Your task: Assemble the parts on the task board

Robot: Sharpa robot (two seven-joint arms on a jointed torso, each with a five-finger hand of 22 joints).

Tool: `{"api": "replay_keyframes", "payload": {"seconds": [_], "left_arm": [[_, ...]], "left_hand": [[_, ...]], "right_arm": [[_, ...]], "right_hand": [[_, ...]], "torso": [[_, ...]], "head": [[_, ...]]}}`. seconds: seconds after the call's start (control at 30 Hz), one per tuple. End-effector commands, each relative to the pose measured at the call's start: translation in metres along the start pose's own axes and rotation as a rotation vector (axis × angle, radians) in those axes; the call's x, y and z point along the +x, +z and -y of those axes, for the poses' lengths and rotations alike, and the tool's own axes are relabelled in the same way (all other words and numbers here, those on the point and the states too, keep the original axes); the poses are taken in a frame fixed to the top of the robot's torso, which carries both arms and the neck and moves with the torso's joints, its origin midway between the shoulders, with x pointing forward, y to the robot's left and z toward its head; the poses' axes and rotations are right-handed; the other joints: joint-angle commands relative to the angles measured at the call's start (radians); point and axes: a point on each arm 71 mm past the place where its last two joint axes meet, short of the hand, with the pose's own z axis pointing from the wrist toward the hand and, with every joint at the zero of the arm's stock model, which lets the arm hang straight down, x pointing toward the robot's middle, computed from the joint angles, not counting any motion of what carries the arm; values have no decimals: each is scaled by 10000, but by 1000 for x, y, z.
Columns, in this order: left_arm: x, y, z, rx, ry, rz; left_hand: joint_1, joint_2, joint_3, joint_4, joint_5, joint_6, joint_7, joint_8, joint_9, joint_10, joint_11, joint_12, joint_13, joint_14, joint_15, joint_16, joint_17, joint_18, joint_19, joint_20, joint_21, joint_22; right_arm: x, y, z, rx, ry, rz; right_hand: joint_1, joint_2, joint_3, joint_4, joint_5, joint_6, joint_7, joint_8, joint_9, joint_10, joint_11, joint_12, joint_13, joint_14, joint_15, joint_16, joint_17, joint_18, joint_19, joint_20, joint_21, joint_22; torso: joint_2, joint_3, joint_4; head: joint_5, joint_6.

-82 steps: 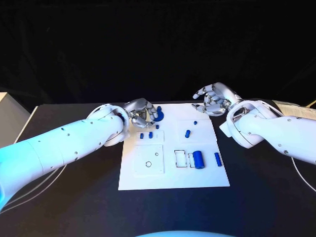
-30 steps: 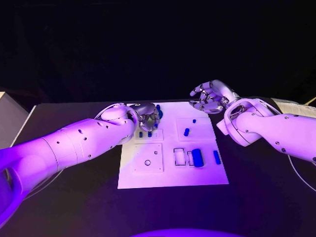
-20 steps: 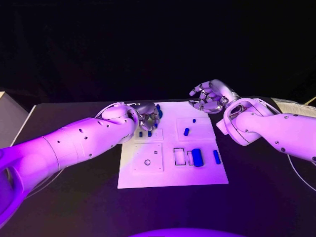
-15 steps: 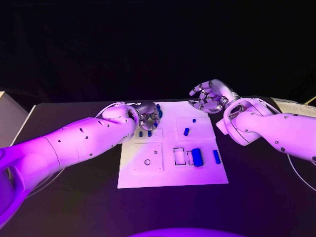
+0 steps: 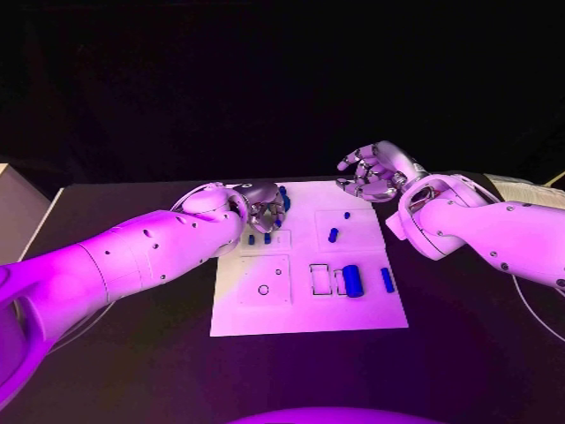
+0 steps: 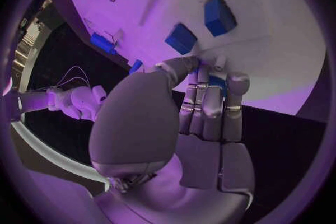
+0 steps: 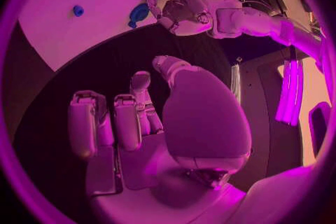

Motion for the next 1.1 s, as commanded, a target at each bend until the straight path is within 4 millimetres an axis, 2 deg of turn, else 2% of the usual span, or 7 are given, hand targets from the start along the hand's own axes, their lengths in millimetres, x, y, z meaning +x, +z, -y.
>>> {"api": "replay_keyframes", "payload": {"seconds": [0.03,0.27,0.53,0.63,0.9,1.1], "left_arm": [[5,-1,1,159,-91,-87],[1,-5,2,318,-411,259],[-15,-14,0,280,-1066,484],[-23,-18,-3,223,-1298,631],[-31,-24,-13,-11,-1625,489],[-29,-24,-20,-267,-1592,239]], "left_hand": [[-64,22,52,-21,-37,78,5,-31,22,105,-12,-67,-19,110,-25,73,81,-115,113,-5,78,74],[-152,1,142,-96,-27,137,22,-101,9,260,1,-364,-96,193,-29,106,79,-132,188,-25,150,140],[-270,-37,225,-150,-27,175,58,-190,-7,363,50,-776,-201,179,10,100,-20,-125,156,0,125,107],[-292,-46,229,-151,-24,179,64,-200,-9,384,54,-820,-210,182,14,102,-21,-125,154,5,123,106],[-316,-49,233,-156,-25,203,64,-205,-6,432,53,-871,-218,196,17,111,-9,-132,178,10,145,134],[-320,-50,236,-160,-26,212,63,-206,-5,450,53,-888,-221,178,17,105,-48,-132,178,12,145,134]], "right_arm": [[1,0,-2,-156,-44,-44],[0,0,-1,-150,-51,-37],[-1,0,0,-114,-69,-18],[-1,0,1,-97,-79,-9],[-2,0,3,-62,-102,-10],[-1,0,2,-64,-103,-26]], "right_hand": [[-22,-49,65,-4,16,78,23,38,13,-26,-47,-46,0,512,-48,-65,637,184,440,-65,-29,1338],[-22,-49,65,-4,16,78,23,38,13,-26,-47,-46,0,512,-48,-65,637,184,440,-65,-29,1338],[-26,-48,68,-5,17,81,21,40,16,-22,-50,-66,-22,513,-49,-67,637,186,439,-67,-37,1331],[-26,-48,68,-5,17,81,21,40,16,-22,-50,-66,-22,513,-49,-67,637,186,439,-67,-37,1331],[-26,-48,68,-5,17,81,21,40,16,-22,-50,-66,-22,513,-49,-67,637,186,439,-67,-37,1331],[-26,-48,68,-5,17,81,21,40,16,-22,-50,-66,-22,513,-49,-67,637,186,439,-67,-37,1331]], "torso": [[-5,-2,-6],[-1,-9,-19],[-24,-3,12],[-30,-14,31],[-31,-26,59],[-9,-28,22]], "head": [[12,15],[7,70],[-14,76],[-18,77],[51,75],[105,55]]}}
